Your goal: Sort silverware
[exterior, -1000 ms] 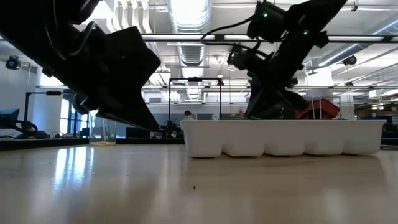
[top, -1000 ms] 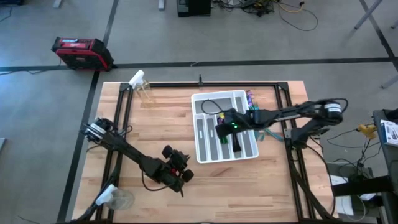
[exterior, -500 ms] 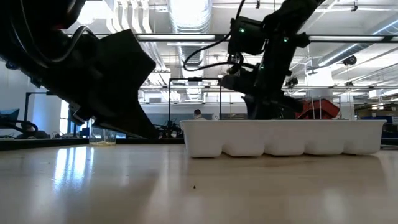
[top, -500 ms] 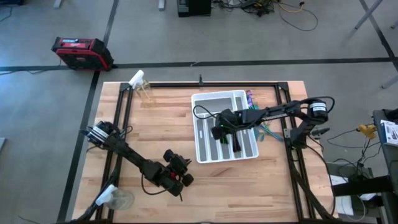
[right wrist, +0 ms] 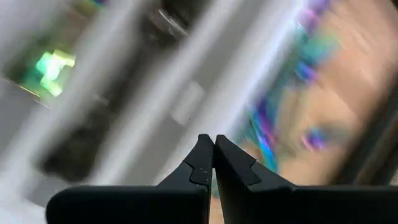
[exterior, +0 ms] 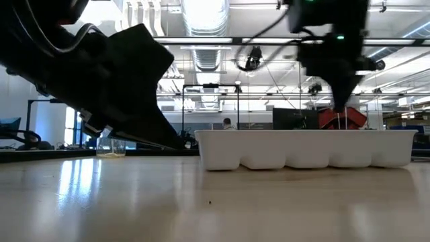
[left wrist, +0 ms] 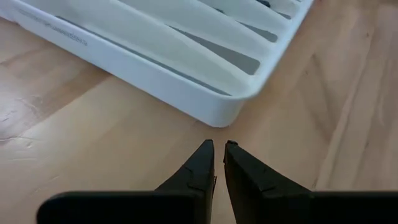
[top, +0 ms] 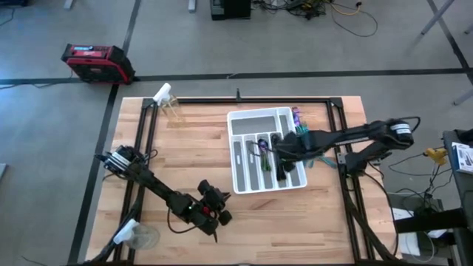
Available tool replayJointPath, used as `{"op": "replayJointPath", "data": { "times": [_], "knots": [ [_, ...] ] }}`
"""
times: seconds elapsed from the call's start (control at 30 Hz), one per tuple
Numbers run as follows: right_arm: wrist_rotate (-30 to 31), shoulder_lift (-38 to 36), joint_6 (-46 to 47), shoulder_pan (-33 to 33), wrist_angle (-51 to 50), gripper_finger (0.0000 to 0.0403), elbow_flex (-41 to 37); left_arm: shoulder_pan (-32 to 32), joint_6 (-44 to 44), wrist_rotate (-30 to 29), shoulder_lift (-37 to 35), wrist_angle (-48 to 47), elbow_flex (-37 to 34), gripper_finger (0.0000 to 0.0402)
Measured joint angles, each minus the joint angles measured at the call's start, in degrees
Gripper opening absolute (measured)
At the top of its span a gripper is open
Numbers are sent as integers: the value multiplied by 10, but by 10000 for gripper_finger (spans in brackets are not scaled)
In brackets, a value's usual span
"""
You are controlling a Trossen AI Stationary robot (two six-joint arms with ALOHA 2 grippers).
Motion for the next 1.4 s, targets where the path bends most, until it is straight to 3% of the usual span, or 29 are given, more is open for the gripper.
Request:
{"op": "replayJointPath", "data": {
  "times": [0.2,0.37,0.63,0.8,0.97,1.03,1.23,1.4],
  "knots": [
    [0,-77,95,30,-6,35,-117,3,1,-16,0,11,0,25],
    [16,-109,106,-7,47,92,-202,8,13,-17,0,20,0,25],
    [16,-86,-60,-127,262,134,-259,28,79,-11,0,15,0,25],
    [22,-72,-173,-190,408,140,-257,28,114,-8,-1,14,1,25],
    [22,-54,-300,-208,532,130,-256,29,124,-7,-2,14,1,25],
    [24,-49,-327,-208,530,125,-253,29,131,-4,-2,12,1,25],
    [75,-69,-283,-226,468,119,-255,30,167,-2,-17,-13,1,25],
    [-12,-71,-294,-284,468,138,-256,38,191,4,-40,-10,1,25]
  ]
}}
